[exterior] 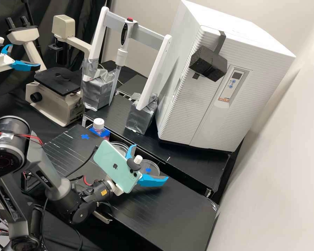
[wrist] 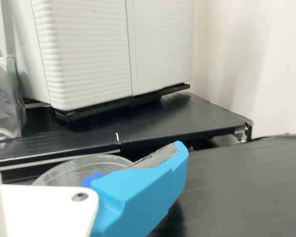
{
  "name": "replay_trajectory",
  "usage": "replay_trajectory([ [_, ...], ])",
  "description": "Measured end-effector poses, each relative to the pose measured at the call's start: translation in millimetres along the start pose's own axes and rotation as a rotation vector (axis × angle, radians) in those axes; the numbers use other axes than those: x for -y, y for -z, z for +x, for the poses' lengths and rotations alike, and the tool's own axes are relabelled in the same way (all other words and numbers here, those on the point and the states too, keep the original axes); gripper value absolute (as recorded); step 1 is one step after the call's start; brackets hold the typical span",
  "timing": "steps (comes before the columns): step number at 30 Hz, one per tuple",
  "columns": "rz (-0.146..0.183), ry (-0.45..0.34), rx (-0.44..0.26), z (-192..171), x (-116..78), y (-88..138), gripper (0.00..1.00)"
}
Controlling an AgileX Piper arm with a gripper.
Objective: Close the lid
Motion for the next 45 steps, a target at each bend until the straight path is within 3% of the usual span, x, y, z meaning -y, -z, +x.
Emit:
replay_trajectory([
  [6, 0.011, 0.022, 0.036, -3, 2.8, -9, 1.0],
  [12, -0.001, 0.024, 0.035, -7, 1.8, -13, 1.0],
  [20, -0.051, 0.043, 0.045, -13, 3.2, -19, 1.0],
  [32, -0.084, 0.026, 0.04, -13, 9.1, -19, 1.0],
  [37, -0.118, 0.027, 0.035, -11, 8.2, -19, 1.0],
  [45, -0.115, 0.022, 0.034, -9, 9.5, -18, 1.0],
])
